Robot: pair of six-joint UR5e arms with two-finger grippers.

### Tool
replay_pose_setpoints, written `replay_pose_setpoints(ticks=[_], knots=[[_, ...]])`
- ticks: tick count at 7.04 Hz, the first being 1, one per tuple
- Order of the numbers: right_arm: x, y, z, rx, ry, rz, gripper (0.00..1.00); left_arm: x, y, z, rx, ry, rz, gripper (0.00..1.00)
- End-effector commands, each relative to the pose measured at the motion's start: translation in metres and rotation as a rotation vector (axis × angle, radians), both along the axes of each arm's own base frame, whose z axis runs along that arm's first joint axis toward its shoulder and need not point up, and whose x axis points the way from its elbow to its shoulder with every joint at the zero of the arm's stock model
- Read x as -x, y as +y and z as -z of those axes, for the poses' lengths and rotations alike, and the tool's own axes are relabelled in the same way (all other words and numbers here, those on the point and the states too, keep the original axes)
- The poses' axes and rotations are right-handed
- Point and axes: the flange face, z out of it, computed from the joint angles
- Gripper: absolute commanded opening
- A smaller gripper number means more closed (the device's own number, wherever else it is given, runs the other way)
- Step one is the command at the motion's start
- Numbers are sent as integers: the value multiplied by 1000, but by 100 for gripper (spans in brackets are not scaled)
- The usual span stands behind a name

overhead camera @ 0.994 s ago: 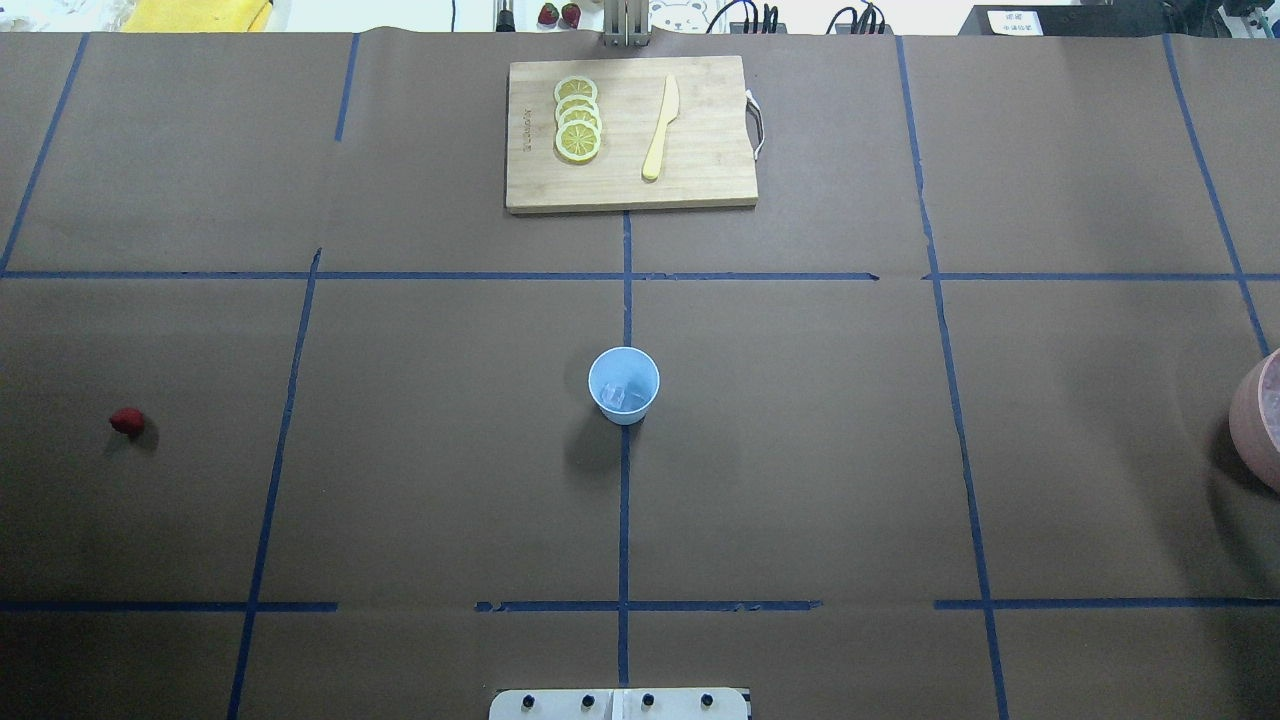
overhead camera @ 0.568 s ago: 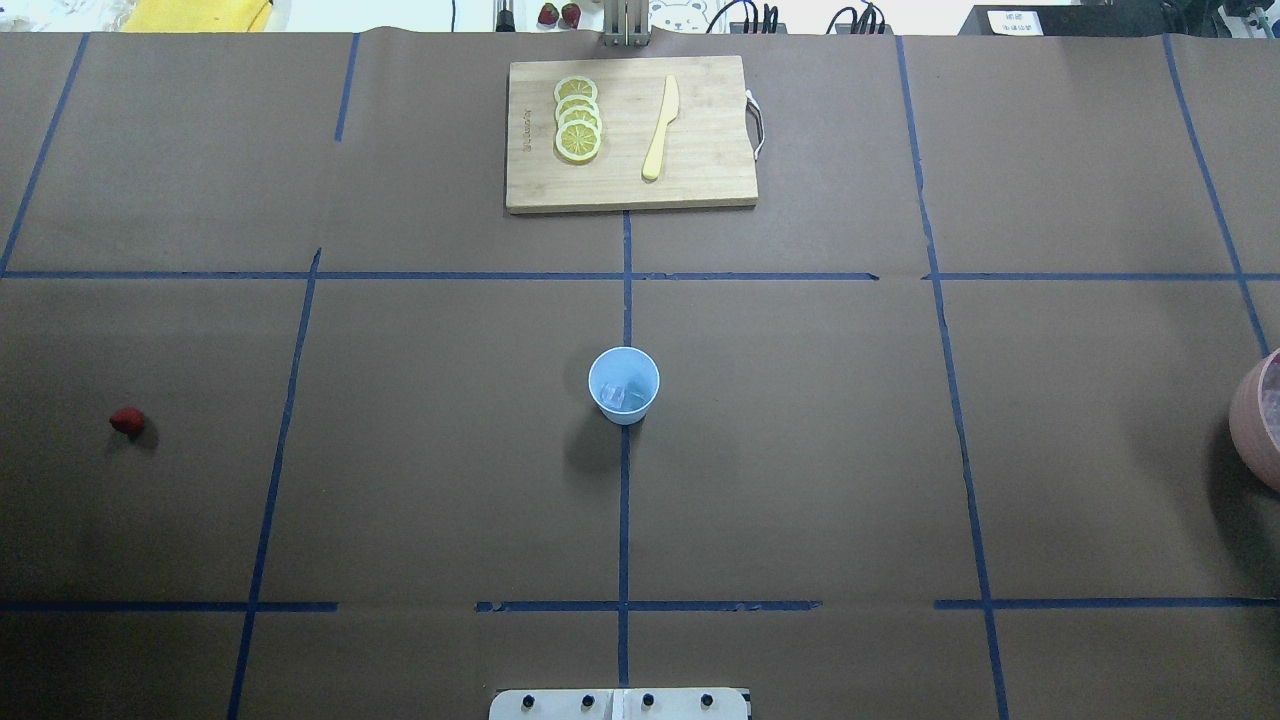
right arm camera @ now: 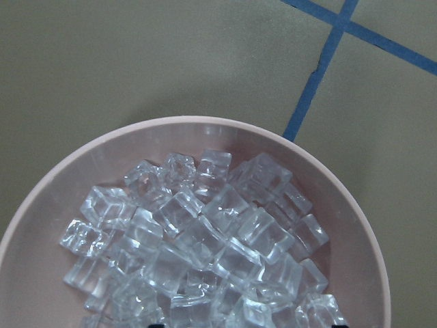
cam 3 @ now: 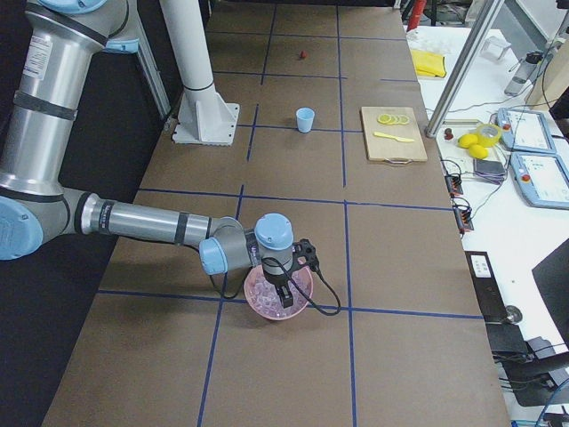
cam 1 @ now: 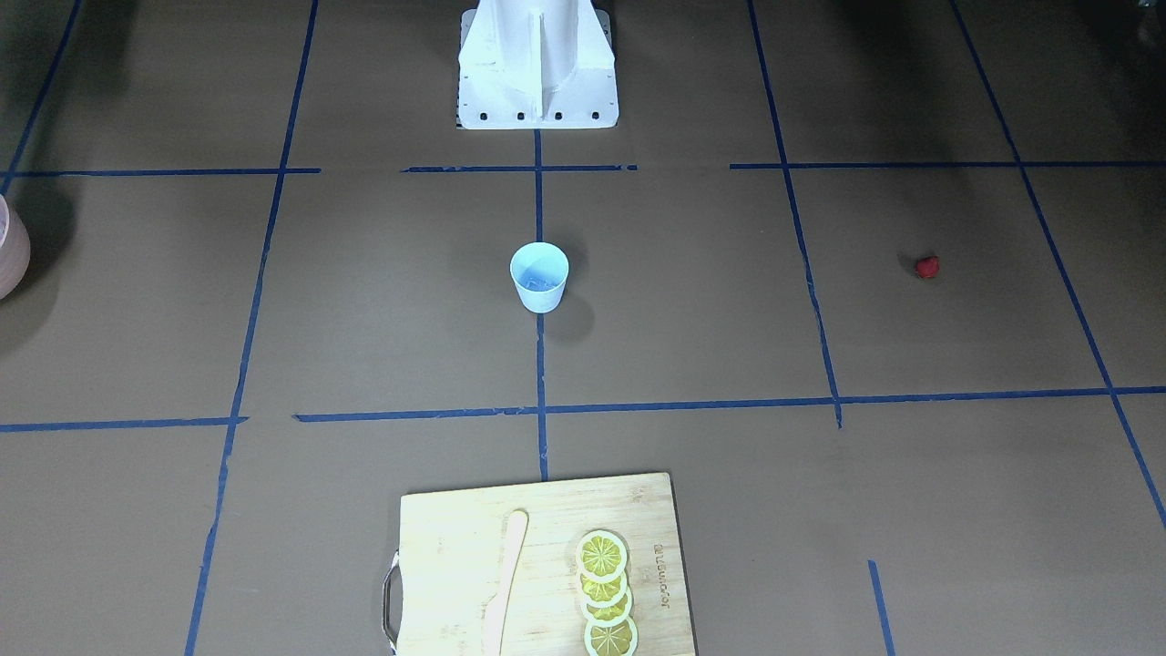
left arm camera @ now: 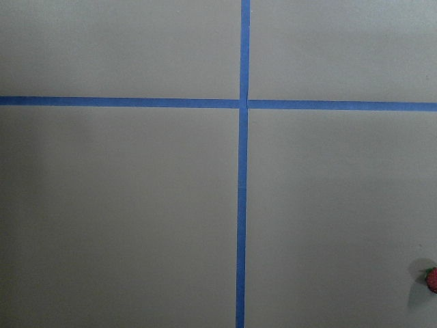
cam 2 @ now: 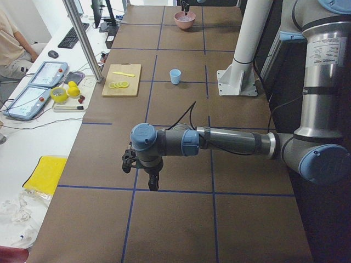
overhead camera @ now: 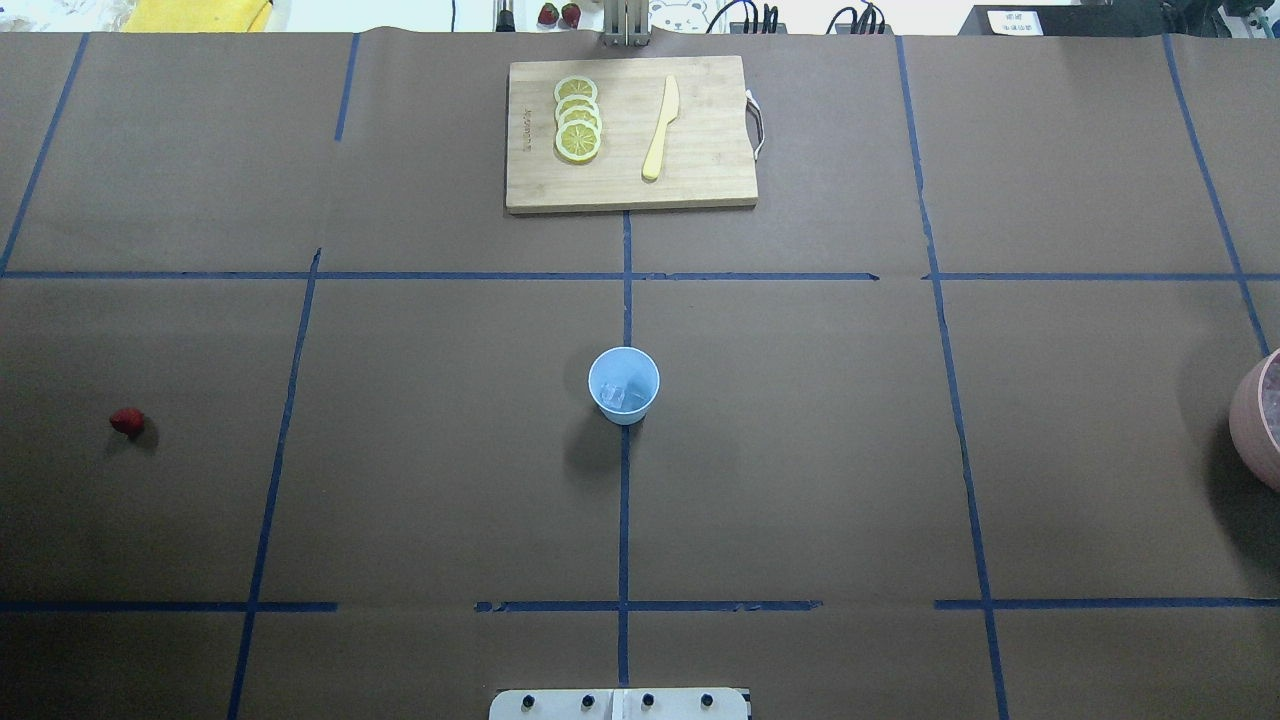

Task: Put ice and strawberries in cup
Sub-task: 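Grasp another ice cube from the pink bowl with the right gripper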

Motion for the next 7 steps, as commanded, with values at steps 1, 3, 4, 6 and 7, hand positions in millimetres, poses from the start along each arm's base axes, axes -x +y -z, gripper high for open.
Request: replay_pose_setpoints(ticks=[1,3,4,6,7], knots=[[0,0,-4,-1,23,-5,82,0,0,0,-1,1,0,100],[4,-3,-2,4,22,-7,82,0,0,4,-7,1,0,100],[8,-3,-3,11,20,-4,81,0,0,4,-7,1,0,100],[13,-2,-6,18,23,8,80,0,0,4,-8,0,0,100],[14,-1,-9,22,24,12,79,0,0,4,-8,0,0,100]])
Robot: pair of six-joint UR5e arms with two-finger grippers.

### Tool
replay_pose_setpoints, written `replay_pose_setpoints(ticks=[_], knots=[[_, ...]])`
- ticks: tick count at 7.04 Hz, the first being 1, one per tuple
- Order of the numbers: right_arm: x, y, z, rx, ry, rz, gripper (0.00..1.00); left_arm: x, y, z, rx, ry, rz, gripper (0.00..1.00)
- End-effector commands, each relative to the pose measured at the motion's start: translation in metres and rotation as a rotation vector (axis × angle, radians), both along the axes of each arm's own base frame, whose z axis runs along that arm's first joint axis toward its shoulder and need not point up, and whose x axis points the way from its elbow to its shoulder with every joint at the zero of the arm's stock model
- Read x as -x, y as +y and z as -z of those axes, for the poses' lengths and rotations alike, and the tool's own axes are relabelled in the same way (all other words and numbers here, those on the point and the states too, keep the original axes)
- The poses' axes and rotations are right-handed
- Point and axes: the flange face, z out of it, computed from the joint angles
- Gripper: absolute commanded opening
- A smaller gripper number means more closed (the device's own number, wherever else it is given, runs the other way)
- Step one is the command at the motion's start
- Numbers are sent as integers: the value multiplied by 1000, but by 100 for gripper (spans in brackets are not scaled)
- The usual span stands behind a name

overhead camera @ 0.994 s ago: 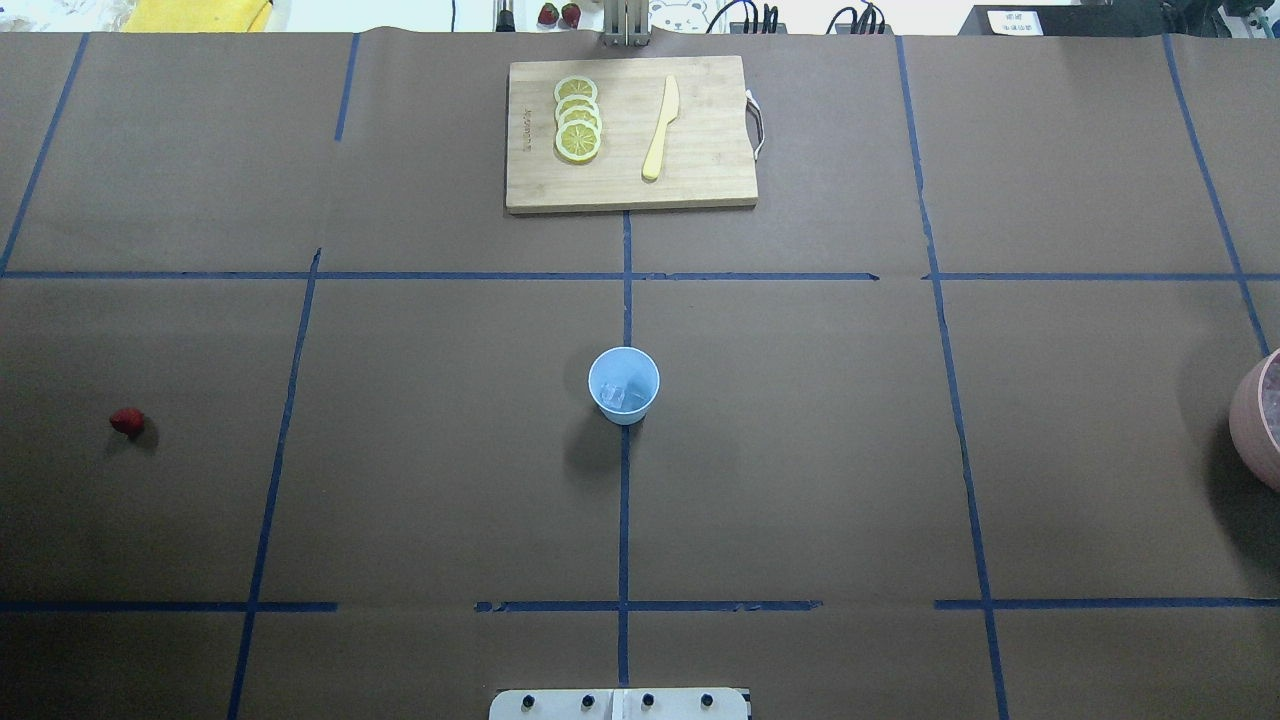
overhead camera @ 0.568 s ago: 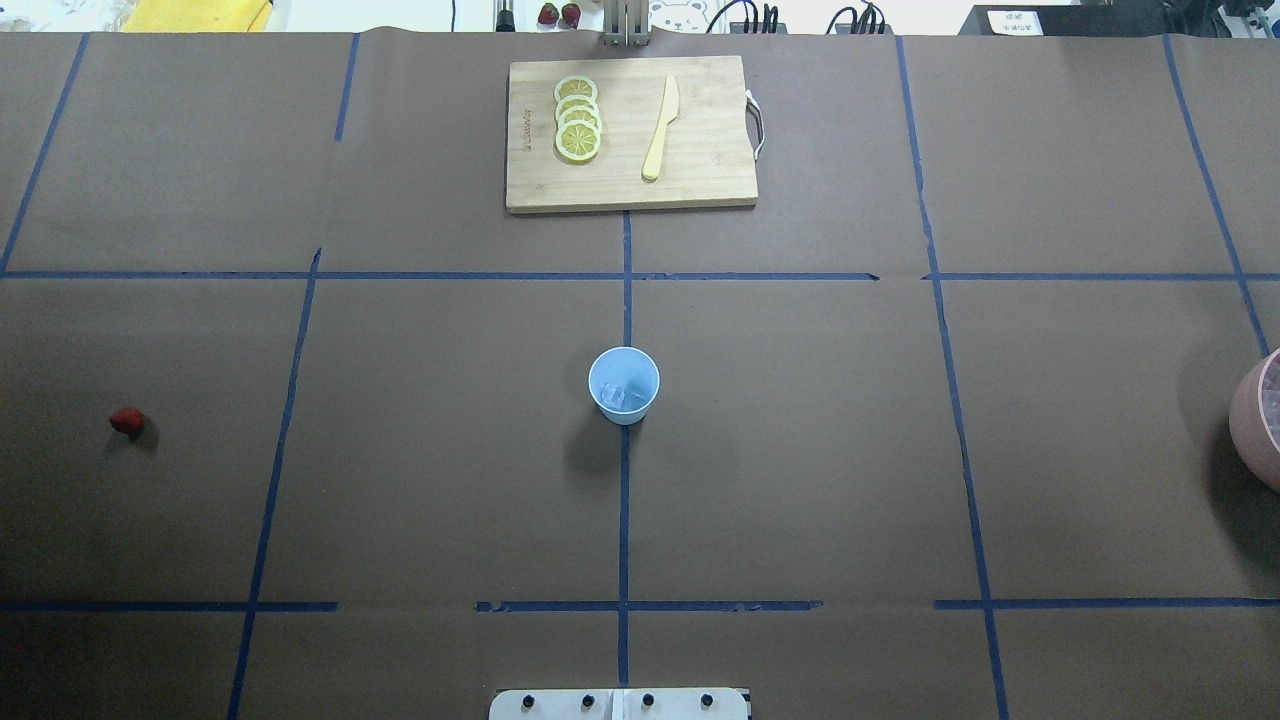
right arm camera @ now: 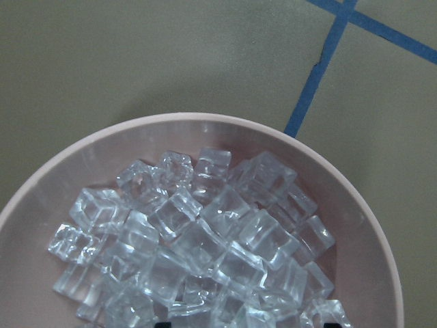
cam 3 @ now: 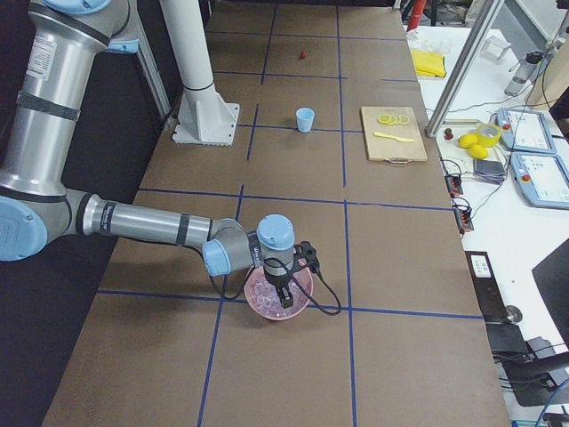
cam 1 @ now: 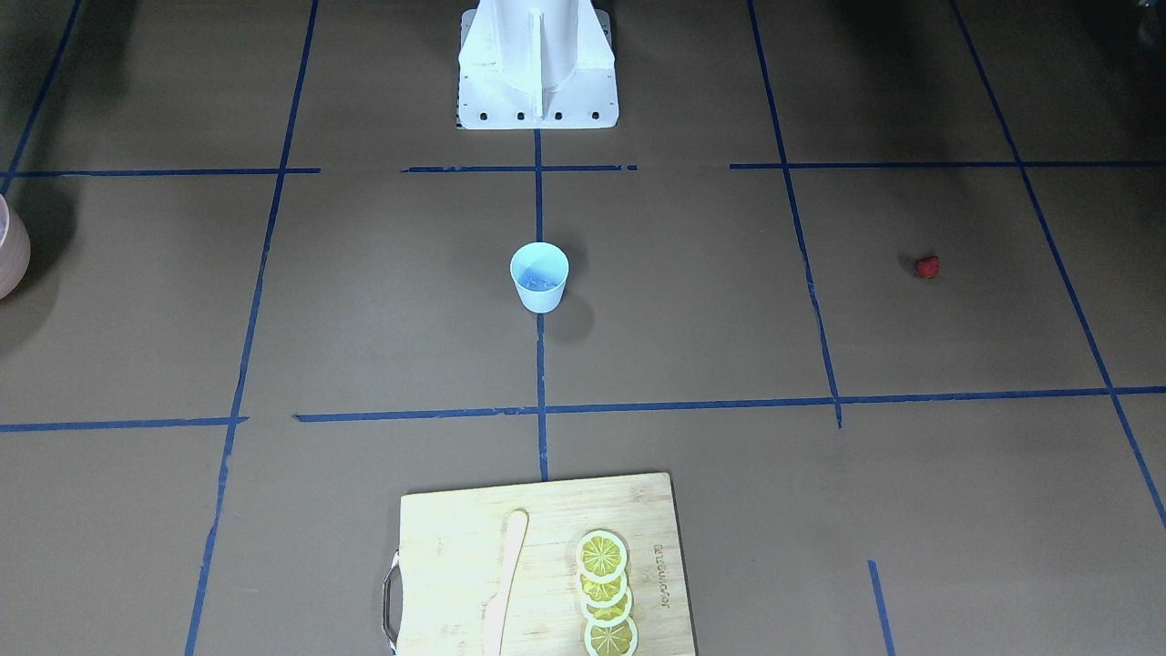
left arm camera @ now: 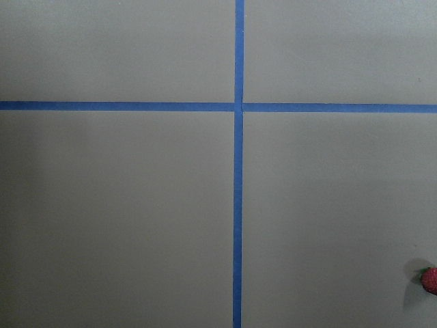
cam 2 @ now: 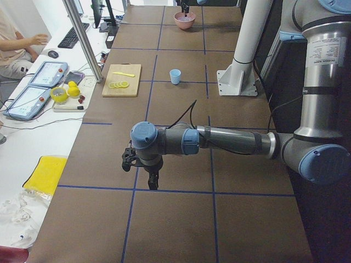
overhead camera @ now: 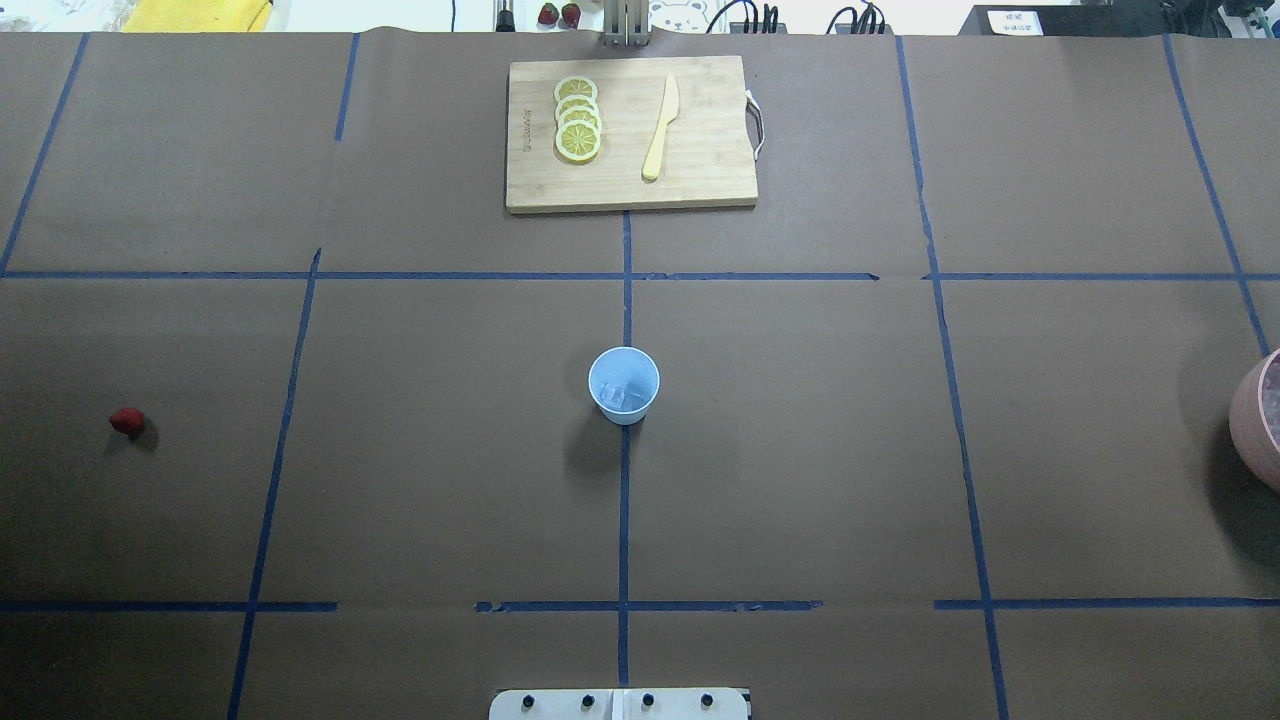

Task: Put ice and strawberries in cup
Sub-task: 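Grasp another ice cube from the pink bowl with the right gripper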

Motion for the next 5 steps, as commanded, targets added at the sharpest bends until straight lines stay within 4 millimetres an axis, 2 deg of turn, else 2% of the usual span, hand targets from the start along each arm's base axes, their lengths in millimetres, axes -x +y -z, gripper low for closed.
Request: replay_pose_setpoints(ticks=[1,3,4,5], knots=[[4,2,-6,10,5,12,78,0,0,0,1,-1,0,100],[5,1,-6,10,5,16,75,0,0,-1,3,-1,0,100],[5,2,-8,14,6,14,68,0,0,-1,3,-1,0,100],[5,1,-7,12,5,14,57,0,0,-1,1,-1,0,100]])
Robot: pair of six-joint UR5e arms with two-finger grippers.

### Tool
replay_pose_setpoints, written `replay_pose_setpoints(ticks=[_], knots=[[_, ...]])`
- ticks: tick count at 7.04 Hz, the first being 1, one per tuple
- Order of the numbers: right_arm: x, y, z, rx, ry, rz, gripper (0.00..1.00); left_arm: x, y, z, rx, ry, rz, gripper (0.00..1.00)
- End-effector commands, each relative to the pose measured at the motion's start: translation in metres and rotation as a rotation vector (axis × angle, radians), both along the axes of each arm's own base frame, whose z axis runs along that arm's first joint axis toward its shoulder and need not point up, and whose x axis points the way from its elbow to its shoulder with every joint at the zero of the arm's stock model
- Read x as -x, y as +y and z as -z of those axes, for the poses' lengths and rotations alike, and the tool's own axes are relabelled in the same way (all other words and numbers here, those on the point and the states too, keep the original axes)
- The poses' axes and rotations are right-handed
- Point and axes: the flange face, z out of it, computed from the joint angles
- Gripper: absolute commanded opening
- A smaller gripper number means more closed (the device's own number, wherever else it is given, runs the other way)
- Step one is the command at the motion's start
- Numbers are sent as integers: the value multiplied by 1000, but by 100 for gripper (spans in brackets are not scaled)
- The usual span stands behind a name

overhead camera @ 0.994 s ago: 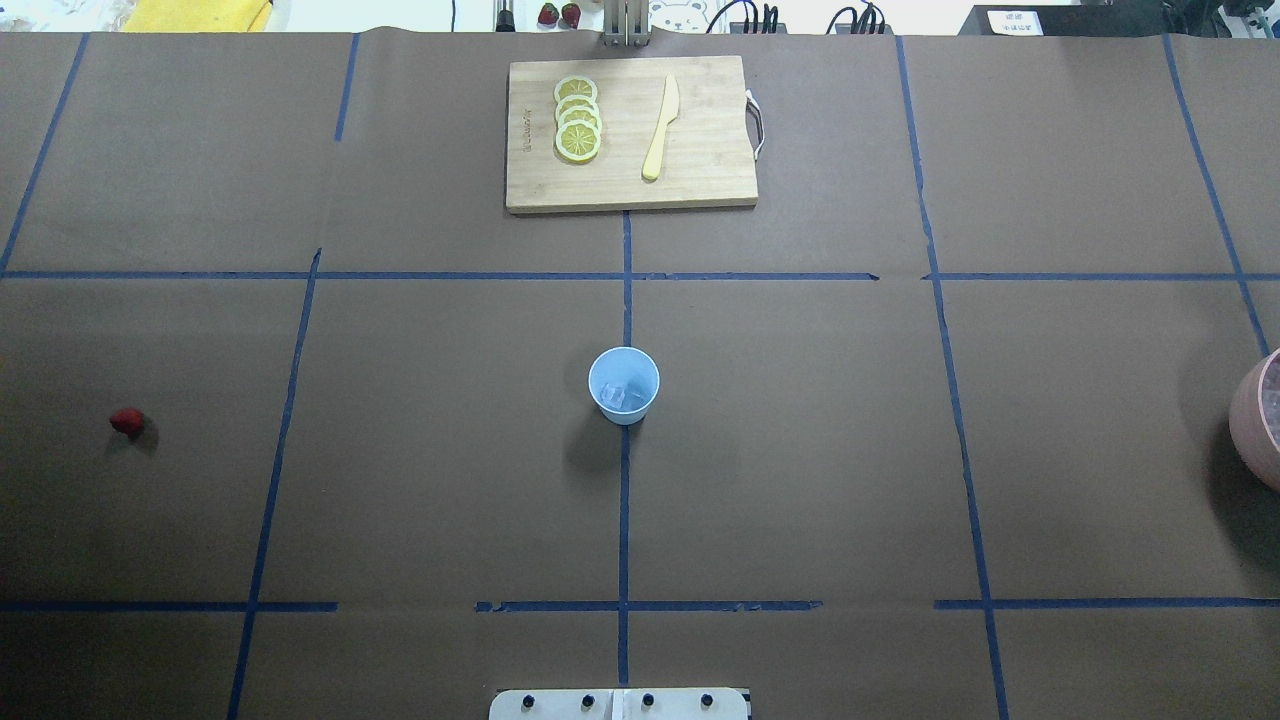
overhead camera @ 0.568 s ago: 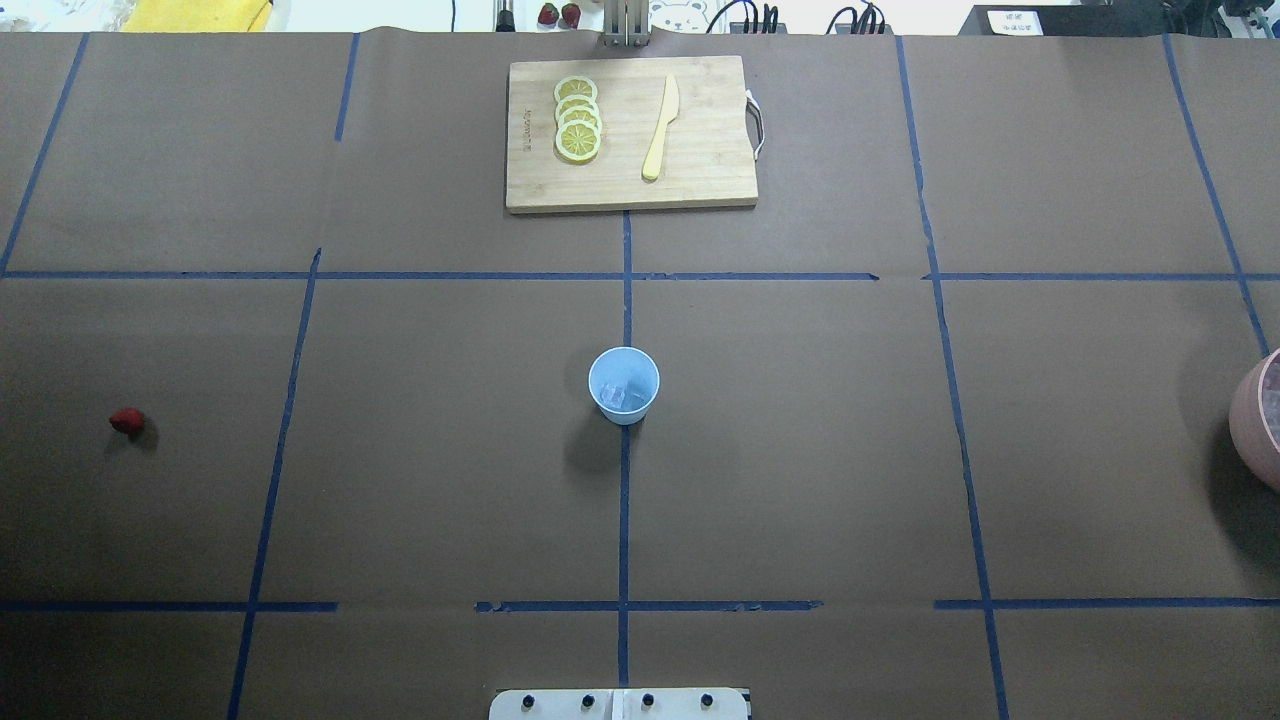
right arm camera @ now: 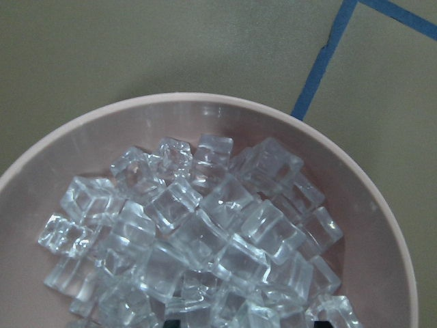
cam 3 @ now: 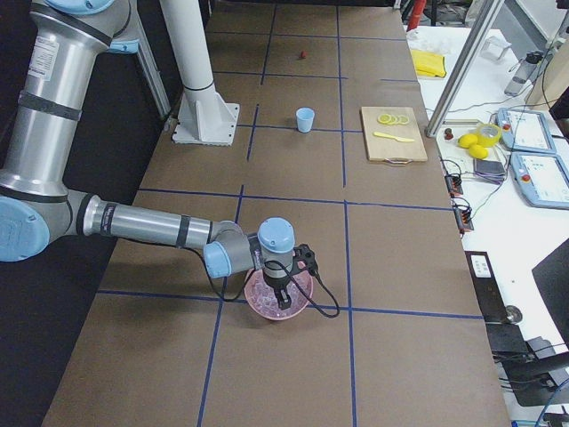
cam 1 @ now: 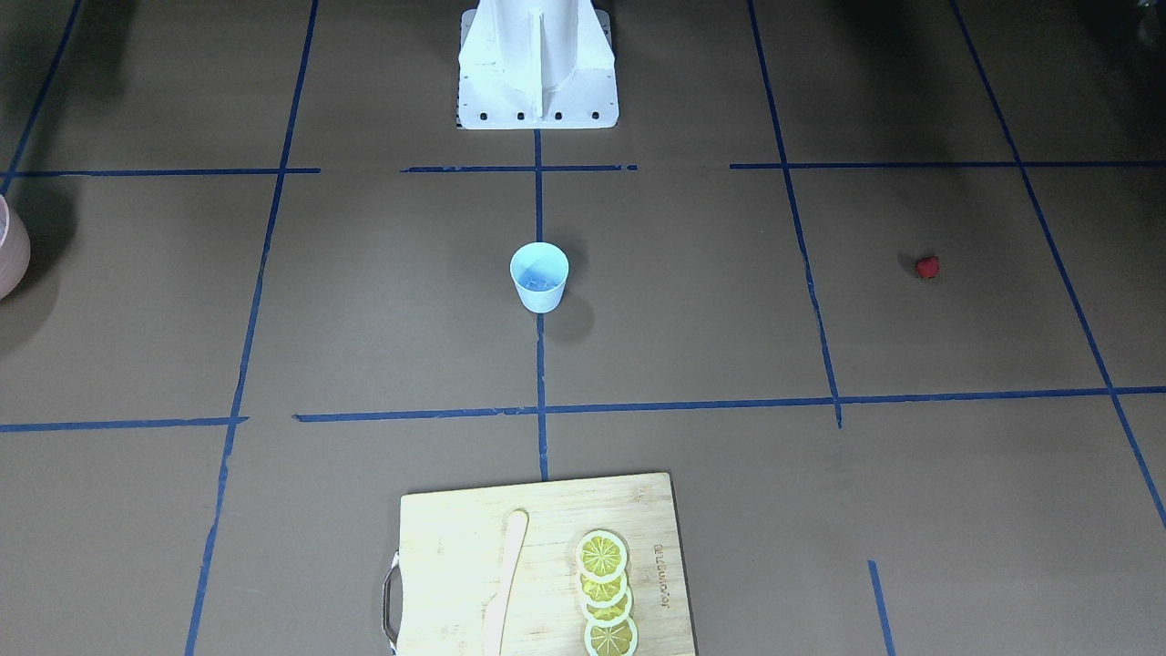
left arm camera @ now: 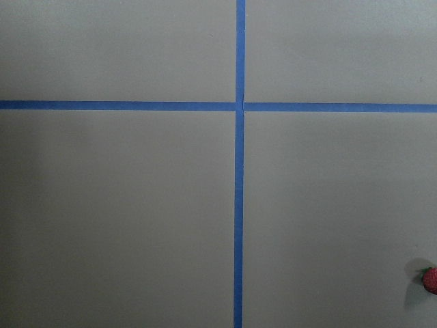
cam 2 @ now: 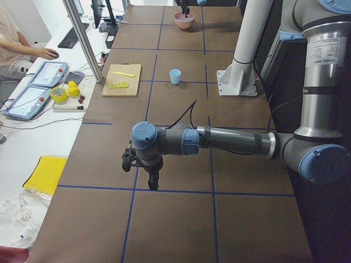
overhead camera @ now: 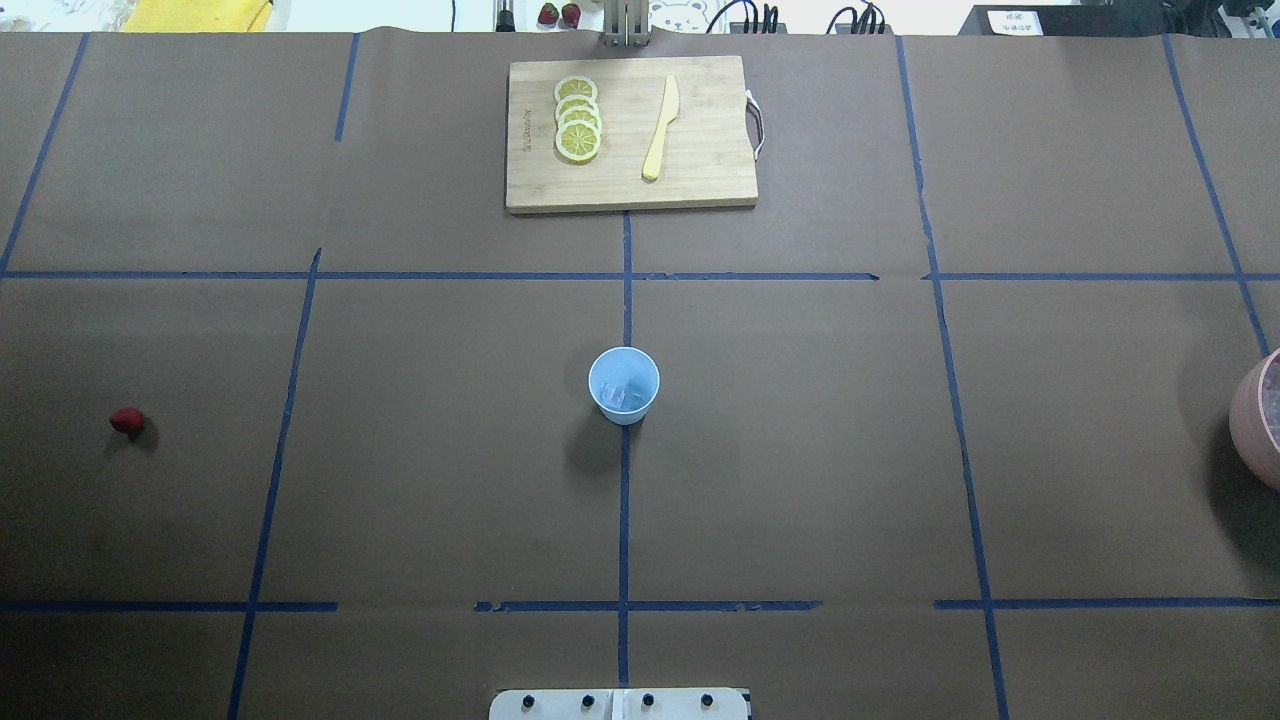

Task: Put ice and strawberries in cup
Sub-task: 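Grasp another ice cube from the pink bowl with the right gripper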

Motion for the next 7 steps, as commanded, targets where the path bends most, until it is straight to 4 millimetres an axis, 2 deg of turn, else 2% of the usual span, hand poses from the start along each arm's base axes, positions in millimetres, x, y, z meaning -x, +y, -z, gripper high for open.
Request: replay_pose_setpoints(ticks=[1,2,3,4,6,7], knots=[[0,0,-1,1,0,0,38,0,0,0,-1,0,0,100],[0,0,-1,0,0,1,21,0,0,0,0,0,0,100],[-1,0,-1,-5,2,5,8,0,0,0,-1,0,0,100],[-1,0,0,-9,1,6,3,0,0,0,-1,0,0,100],[-3,-3,8,-22,-10,0,2,0,0,0,-1,0,0,100],[-9,-7,27,-42,-21,-21,2,0,0,0,0,0,0,100]])
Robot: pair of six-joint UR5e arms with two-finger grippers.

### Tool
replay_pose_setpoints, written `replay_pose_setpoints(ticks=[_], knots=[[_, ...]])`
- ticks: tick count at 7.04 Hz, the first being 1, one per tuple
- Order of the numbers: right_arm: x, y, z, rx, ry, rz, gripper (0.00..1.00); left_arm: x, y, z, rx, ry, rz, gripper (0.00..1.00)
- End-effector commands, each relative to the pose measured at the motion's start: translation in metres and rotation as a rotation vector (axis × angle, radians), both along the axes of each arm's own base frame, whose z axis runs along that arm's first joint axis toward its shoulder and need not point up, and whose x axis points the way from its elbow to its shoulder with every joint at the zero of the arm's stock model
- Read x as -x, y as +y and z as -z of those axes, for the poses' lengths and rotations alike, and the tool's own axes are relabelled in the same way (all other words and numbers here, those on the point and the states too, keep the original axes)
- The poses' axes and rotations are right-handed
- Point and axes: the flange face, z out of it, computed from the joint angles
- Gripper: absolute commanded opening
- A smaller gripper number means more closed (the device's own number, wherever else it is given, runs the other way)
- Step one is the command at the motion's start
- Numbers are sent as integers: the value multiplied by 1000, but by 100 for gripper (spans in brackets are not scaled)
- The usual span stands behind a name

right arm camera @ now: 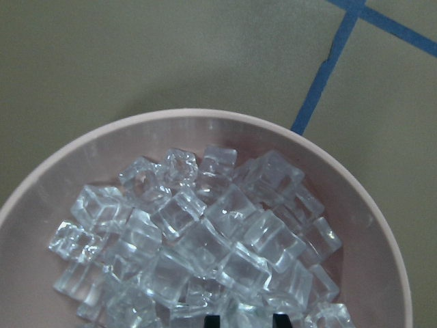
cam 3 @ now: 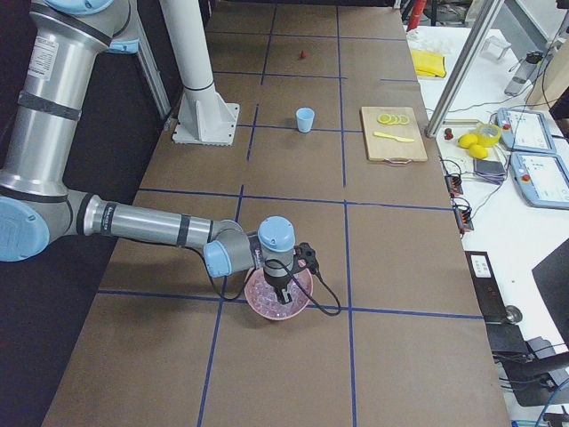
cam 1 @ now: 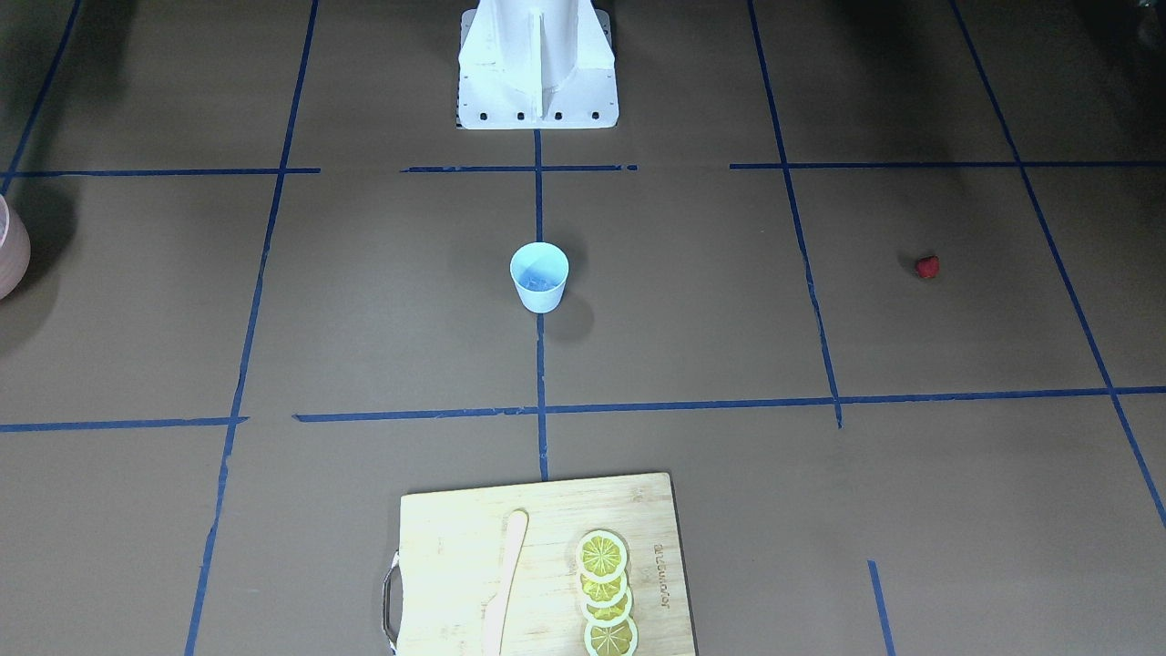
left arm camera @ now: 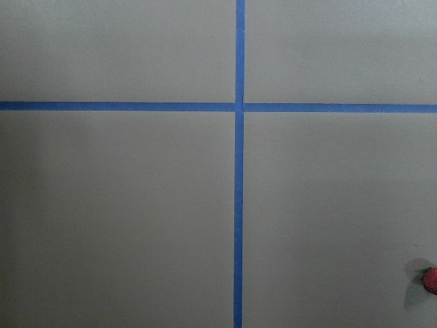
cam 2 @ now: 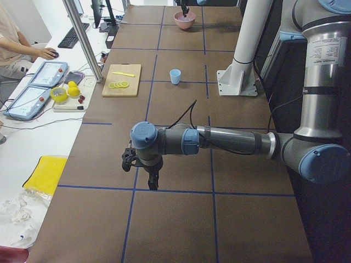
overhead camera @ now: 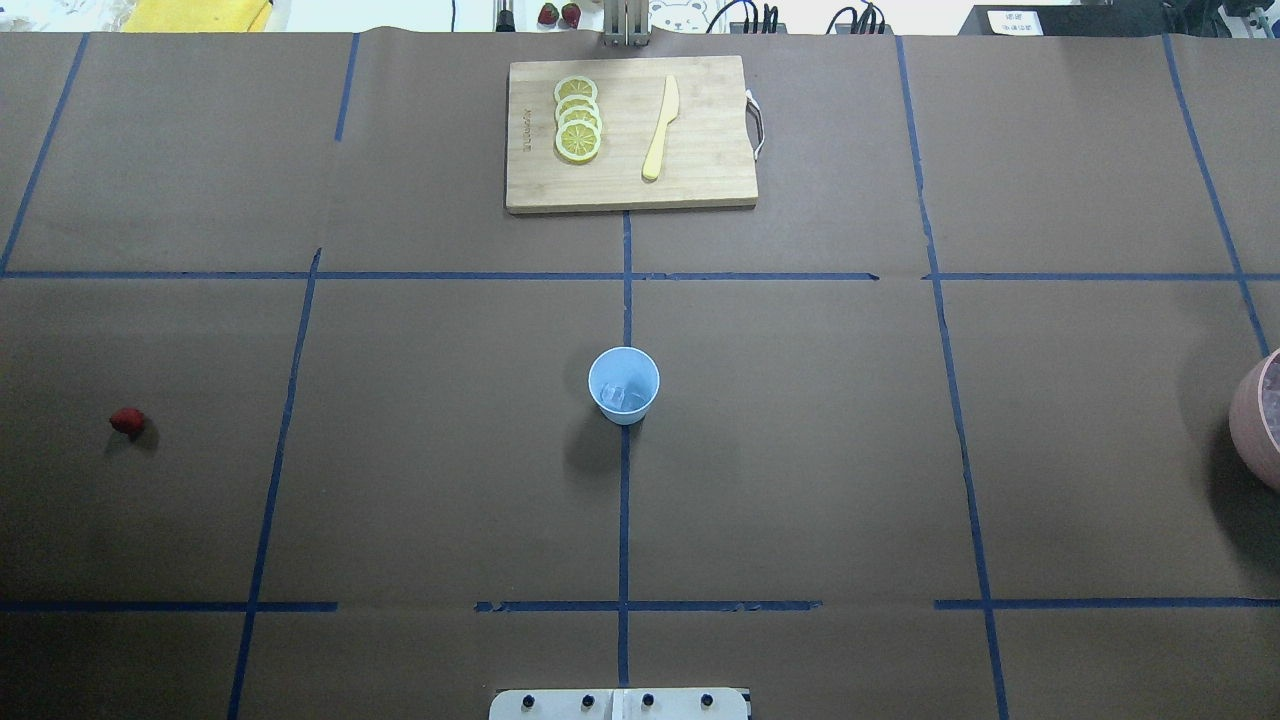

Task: Put ice and strawberries in cup
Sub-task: 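Grasp another ice cube from the pink bowl with the right gripper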

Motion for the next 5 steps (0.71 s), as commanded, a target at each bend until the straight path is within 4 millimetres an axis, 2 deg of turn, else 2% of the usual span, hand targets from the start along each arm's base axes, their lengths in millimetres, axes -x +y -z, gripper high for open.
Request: replay_pose_setpoints(ticks=[1,2,3,4,5], knots=[[-9,-7,42,-9,-12,-39,1,0,0,1,-1,0,0,100],[-7,-18,93,13,-5,-44,1,0,0,0,2,0,0,100],[-2,-37,144,73,0,-84,0,0,0,0,2,0,0,100],[3,-59,179,108,-17,-164,0,0,0,0,2,0,0,100],[19,-79,210,151,-66,-245,0,0,0,0,2,0,0,100]])
